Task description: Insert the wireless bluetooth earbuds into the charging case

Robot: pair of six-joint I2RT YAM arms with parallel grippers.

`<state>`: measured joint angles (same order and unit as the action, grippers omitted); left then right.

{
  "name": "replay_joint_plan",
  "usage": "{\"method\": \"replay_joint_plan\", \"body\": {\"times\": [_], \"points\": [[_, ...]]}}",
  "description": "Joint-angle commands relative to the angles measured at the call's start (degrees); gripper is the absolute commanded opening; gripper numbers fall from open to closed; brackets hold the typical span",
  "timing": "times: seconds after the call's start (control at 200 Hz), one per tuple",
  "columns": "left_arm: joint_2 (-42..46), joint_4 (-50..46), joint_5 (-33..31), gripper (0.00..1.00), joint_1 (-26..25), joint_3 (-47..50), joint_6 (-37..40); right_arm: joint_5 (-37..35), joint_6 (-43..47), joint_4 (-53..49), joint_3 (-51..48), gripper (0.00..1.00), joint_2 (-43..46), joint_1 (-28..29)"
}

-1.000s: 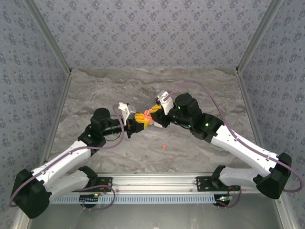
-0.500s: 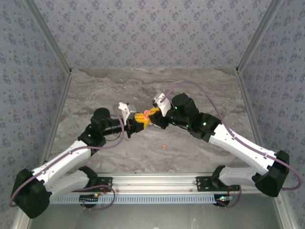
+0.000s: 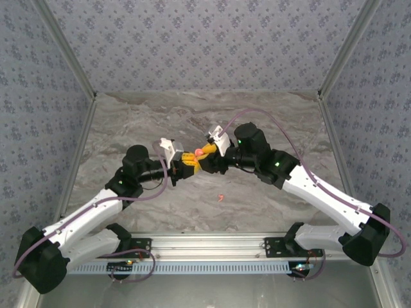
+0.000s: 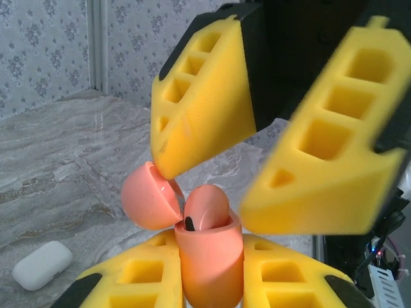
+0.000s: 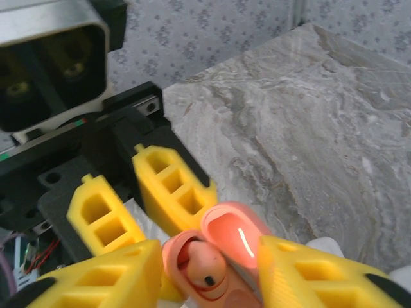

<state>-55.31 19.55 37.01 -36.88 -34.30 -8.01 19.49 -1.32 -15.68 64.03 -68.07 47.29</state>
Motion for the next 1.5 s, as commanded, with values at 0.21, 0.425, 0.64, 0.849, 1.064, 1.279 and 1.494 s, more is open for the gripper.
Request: {"method": "replay_joint_plan", "body": {"times": [0.21,0.425,0.64,0.849,1.064,1.279,1.494], "points": [[0.6,5.6,-0.8,0.05,-0.3,-1.8,-0.4,4.4,-4.9,-1.3,0.7,0.7,6.5,-6.2],[3.3,11.0,-7.5,0.01,-0.5,1.9,-0.3,-0.9,-10.5,-6.5,-3.6,0.77,7.2,-10.5],[8.8,13.1,-13.8,0.0,-0.6,4.8,0.8,-6.2,-17.1,-13.3,-8.4,0.64,1.6,-9.9],[11.6,11.8,-15.3,0.0,-0.5,5.6,1.1,-9.7,-23.9,-14.9,-12.9,0.59,-7.3,-5.8],[11.7,11.3,-15.3,0.0,-0.5,5.7,1.1,-8.3,-24.8,-14.2,-13.8,0.57,-17.2,-2.4],[11.9,10.6,-15.4,0.0,-0.6,5.6,1.2,-9.5,-24.1,-13.7,-12.8,0.54,-22.3,-0.8],[12.4,9.6,-15.8,0.0,-0.6,5.6,1.4,-10.1,-23.8,-12.7,-12.1,0.48,-25.7,0.1]]}}
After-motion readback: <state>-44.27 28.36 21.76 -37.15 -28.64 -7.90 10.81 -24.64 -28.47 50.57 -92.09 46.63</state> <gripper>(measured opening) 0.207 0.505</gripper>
